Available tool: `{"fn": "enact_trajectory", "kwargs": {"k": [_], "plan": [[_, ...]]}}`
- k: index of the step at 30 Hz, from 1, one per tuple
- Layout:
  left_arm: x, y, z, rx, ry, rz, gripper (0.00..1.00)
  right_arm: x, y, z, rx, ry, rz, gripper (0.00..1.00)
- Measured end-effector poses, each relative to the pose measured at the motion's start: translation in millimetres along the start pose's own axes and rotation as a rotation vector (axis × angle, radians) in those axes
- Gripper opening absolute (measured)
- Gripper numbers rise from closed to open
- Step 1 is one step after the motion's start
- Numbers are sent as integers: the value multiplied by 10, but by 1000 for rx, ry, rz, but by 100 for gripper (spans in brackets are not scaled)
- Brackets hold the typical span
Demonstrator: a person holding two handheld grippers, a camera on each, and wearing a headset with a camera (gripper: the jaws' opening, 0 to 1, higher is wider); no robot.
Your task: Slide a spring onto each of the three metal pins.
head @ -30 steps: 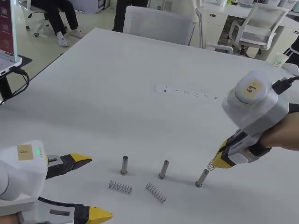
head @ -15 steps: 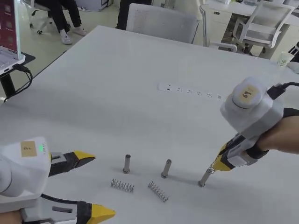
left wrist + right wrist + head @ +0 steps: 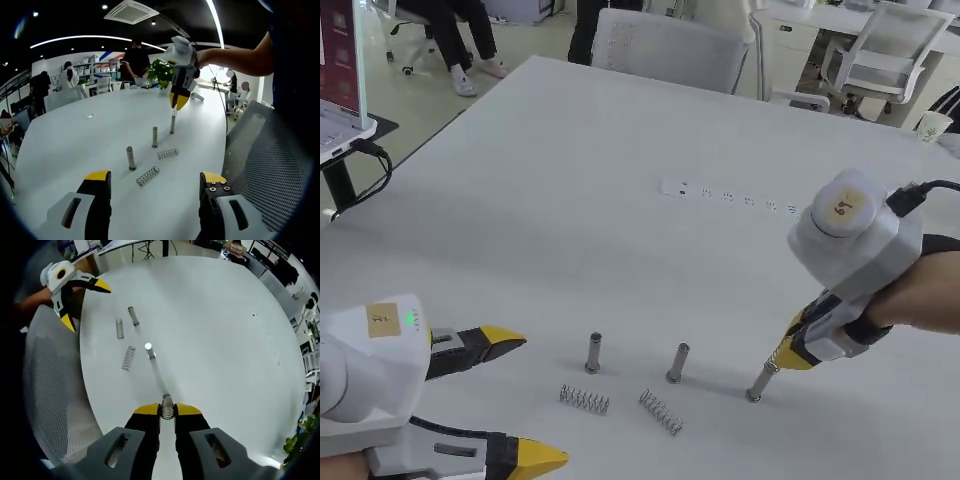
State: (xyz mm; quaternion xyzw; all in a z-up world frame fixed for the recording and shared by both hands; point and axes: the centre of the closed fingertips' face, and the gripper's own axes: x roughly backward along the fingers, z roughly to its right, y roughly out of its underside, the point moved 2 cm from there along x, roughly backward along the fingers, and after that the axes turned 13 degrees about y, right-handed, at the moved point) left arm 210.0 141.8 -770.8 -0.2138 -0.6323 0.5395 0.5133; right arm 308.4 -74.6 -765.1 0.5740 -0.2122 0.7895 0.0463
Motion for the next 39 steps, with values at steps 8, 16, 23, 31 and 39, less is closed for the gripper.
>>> {"fn": "enact_trajectory", "kwargs": {"k": [8, 16, 23, 31, 39], "plan": [[8, -20, 13, -2, 1, 0, 68, -98, 15, -34, 4, -7, -13, 8], [-21, -39, 23, 1, 4, 3, 68, -257, 63, -71, 1, -16, -37, 8], [-35, -37, 23, -1, 4, -1, 68, -358, 84, -115, 2, -17, -49, 8], [-22, -52, 20, 0, 6, 6, 68, -441, 110, -146, 0, -23, -59, 8], [-17, -40, 9, 1, 4, 5, 67, -501, 135, -151, -11, -23, -63, 8]]}}
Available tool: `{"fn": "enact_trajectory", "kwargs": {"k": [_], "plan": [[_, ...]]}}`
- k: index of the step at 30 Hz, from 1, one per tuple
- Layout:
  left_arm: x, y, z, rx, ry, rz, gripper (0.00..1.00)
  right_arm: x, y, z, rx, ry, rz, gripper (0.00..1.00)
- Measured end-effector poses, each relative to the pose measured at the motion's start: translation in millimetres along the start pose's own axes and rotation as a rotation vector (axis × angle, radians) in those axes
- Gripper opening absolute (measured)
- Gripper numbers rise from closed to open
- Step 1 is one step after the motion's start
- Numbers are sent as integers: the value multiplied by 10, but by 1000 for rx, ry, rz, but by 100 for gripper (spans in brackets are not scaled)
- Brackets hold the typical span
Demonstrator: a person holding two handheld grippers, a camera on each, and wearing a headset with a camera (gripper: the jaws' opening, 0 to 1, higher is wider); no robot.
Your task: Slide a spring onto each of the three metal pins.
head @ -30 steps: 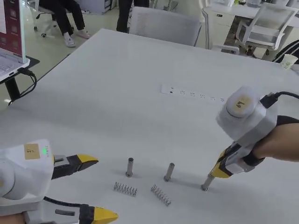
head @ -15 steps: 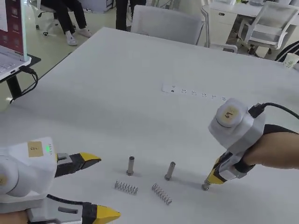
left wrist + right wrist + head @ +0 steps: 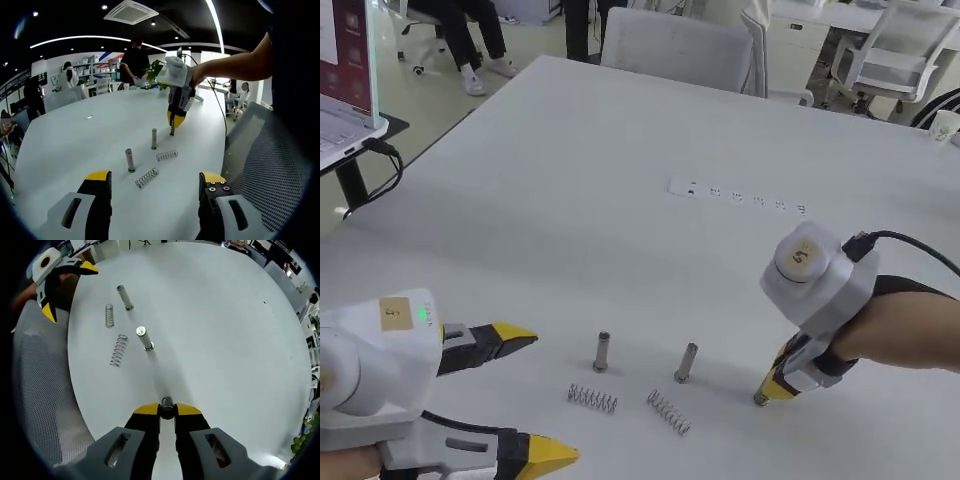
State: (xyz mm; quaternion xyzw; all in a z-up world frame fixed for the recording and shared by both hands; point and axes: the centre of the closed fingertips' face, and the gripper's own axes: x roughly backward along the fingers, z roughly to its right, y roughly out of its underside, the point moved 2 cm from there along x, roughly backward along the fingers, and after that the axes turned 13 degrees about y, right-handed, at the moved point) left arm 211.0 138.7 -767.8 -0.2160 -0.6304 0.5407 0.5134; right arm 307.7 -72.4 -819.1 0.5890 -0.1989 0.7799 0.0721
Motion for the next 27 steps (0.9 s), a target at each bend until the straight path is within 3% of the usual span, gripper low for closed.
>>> {"fn": "enact_trajectory", "kwargs": {"k": [18, 27], "plan": [[8, -18, 10, -1, -1, 3, 67, -8, -35, 24, -4, 13, 29, 9], [-1, -14, 16, -2, 1, 3, 67, 41, -60, 37, -5, 26, 61, 18]]}}
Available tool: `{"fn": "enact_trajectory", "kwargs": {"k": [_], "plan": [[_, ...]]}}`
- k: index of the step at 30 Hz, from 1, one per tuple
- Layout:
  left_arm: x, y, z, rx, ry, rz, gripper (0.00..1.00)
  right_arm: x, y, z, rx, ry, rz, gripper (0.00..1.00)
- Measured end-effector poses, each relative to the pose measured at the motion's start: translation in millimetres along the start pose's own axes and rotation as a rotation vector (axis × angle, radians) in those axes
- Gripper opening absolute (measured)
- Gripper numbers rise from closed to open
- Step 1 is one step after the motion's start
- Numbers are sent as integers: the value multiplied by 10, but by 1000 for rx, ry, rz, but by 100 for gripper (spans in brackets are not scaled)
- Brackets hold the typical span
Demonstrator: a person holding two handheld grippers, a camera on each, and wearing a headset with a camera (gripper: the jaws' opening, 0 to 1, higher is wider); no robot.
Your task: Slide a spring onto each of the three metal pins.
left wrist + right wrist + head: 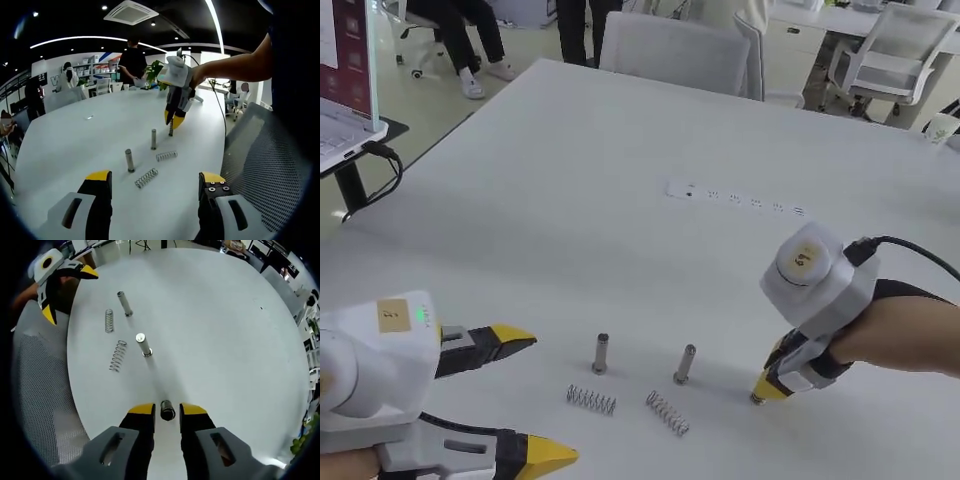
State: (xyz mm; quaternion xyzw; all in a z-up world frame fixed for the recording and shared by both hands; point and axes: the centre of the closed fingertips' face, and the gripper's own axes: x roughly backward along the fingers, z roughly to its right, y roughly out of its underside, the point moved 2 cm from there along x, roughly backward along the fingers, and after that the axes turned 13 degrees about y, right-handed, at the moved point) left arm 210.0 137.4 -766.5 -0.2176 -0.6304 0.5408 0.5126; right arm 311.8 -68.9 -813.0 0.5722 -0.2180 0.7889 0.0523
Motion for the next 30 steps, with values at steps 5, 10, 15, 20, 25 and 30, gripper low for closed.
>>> {"fn": "enact_trajectory", "kwargs": {"k": [5, 10, 15, 20, 25, 30], "plan": [[-10, 3, 3, -2, 4, 0, 67, 47, 7, 5, -6, 14, 24, 23], [-18, 12, 2, -1, 9, -5, 67, 111, 59, 39, -25, 31, 37, 25], [-26, 0, 6, -2, 11, 3, 67, 146, 181, 19, -56, 31, 35, 26], [-45, -19, 14, -7, 17, 9, 67, 181, 242, -35, -96, 25, 50, 28], [-63, -20, 25, -9, 23, 7, 67, 218, 287, -106, -112, 21, 57, 26], [-84, -3, 22, -6, 27, 5, 67, 242, 285, -224, -134, 4, 68, 26]]}}
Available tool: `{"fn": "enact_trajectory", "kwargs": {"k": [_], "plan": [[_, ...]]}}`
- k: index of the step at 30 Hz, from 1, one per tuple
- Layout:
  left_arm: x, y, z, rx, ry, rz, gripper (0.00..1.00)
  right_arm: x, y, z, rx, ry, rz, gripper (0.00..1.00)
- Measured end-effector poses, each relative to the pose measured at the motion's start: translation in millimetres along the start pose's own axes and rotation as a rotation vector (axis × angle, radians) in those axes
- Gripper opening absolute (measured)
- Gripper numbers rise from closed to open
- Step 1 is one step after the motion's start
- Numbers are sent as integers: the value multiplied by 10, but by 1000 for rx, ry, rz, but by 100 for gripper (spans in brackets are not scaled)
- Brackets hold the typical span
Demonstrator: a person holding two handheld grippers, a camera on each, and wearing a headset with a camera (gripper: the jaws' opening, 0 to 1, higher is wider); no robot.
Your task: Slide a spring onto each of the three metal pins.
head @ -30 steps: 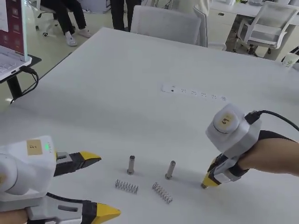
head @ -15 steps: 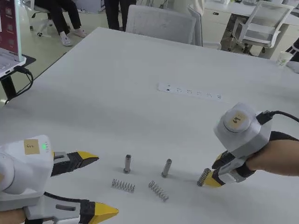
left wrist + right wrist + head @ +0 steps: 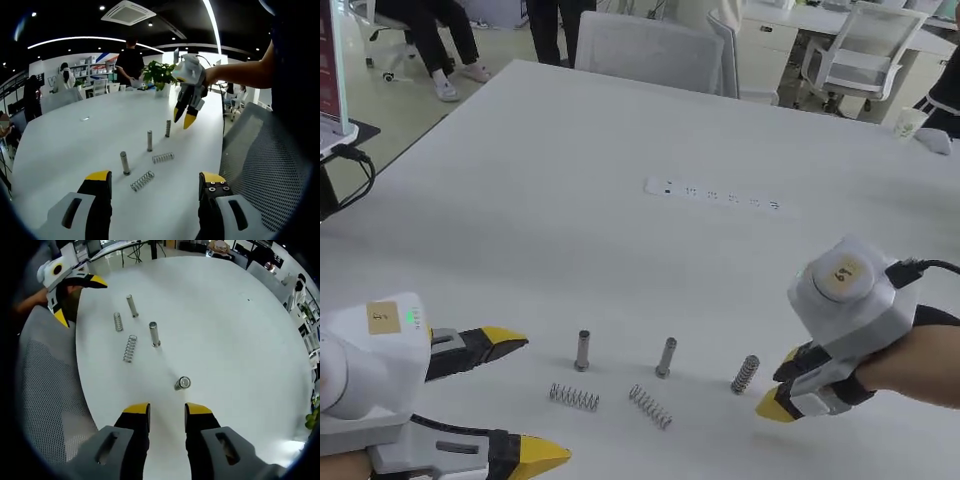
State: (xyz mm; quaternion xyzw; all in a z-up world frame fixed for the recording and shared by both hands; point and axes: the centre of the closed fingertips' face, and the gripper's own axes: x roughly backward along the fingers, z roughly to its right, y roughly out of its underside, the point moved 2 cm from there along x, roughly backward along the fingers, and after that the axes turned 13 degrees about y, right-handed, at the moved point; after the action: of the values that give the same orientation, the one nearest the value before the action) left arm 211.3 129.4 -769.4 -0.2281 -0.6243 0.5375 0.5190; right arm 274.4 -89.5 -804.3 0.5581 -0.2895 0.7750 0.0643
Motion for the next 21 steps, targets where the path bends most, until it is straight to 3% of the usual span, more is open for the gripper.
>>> {"fn": "enact_trajectory", "kwargs": {"k": [9, 21], "plan": [[-10, -4, 10, -3, 4, 0, 67, 43, -67, -244, -3, -41, 25, 25], [-2, -24, 35, -4, 5, 1, 67, -45, -332, -563, 15, -90, 79, 25]]}}
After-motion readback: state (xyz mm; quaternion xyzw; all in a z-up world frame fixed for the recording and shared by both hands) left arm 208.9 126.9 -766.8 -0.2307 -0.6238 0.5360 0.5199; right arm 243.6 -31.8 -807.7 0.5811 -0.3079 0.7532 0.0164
